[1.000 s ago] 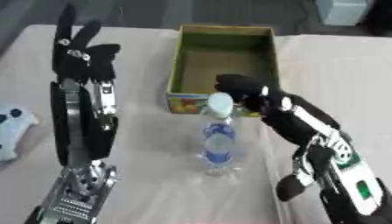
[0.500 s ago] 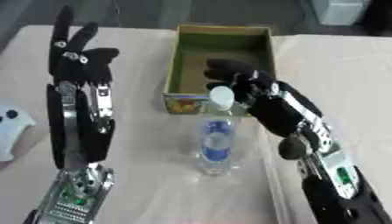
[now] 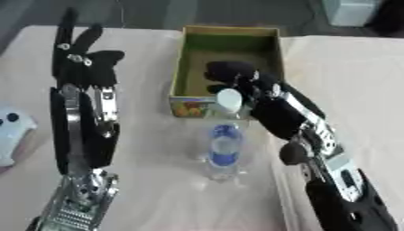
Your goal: Pick up objects on the table and place them in the box.
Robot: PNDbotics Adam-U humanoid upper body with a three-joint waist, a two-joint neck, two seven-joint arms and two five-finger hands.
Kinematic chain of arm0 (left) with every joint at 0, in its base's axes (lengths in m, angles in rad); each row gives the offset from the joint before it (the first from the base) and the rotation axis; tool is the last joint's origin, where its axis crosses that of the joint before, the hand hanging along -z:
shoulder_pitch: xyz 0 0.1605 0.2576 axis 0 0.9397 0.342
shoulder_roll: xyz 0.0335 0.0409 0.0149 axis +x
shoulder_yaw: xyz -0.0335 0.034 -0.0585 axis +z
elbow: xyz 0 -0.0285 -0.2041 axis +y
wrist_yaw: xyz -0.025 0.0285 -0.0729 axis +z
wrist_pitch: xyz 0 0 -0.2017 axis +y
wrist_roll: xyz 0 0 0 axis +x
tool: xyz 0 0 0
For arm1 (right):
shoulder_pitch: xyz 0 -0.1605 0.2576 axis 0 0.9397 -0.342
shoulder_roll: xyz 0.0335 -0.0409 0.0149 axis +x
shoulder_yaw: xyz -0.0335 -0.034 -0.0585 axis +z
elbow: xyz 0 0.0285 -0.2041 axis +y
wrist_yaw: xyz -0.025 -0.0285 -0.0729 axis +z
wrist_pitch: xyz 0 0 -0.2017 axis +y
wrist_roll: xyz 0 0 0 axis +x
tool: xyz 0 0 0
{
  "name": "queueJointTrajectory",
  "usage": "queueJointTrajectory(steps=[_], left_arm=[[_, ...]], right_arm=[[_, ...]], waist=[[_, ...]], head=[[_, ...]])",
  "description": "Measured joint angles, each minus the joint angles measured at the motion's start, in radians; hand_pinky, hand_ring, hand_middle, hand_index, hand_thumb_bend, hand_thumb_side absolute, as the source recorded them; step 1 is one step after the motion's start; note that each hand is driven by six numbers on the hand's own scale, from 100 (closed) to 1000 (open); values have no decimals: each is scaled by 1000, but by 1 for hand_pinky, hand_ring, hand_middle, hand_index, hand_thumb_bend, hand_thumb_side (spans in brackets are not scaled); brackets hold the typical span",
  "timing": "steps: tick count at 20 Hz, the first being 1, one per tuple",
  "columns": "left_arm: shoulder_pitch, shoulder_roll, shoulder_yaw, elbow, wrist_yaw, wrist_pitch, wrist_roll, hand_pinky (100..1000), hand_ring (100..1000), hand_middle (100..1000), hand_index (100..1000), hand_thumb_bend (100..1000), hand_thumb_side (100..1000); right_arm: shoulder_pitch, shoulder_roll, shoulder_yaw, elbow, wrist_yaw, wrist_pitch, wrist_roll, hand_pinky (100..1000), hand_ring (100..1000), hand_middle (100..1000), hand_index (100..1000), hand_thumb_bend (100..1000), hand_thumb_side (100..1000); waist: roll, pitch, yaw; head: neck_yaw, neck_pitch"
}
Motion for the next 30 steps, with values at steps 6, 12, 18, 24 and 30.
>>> queueJointTrajectory(steps=[6, 12, 18, 24, 30], left_arm=[[2, -1, 0, 0, 0, 0, 0, 661, 656, 1000, 879, 100, 1000], [4, -4, 0, 0, 0, 1, 0, 661, 655, 1000, 879, 100, 1000], [4, -9, 0, 0, 0, 5, -4, 661, 654, 1000, 879, 100, 1000], [5, -10, -1, 0, 0, 6, -4, 660, 654, 1000, 878, 100, 1000], [5, -10, -6, 0, 0, 6, -5, 661, 654, 1000, 878, 100, 1000]], right_arm=[[10, 0, 3, 26, 9, -5, -5, 959, 996, 953, 1000, 802, 498], [17, 1, -4, 62, 17, -7, -7, 959, 992, 943, 1000, 777, 470], [18, 10, -7, 98, 27, -7, -7, 956, 992, 939, 1000, 730, 486], [8, 27, -2, 135, -21, 23, 23, 971, 1000, 941, 1000, 690, 517], [-10, 27, 13, 141, -27, 52, 49, 994, 1000, 978, 1000, 735, 437]], waist=[[1, 0, 1], [5, 0, 4], [6, 0, 5], [9, 1, 9], [7, 1, 13]], head=[[0, 1], [-8, 1], [-10, 1], [-18, 1], [-27, 1]])
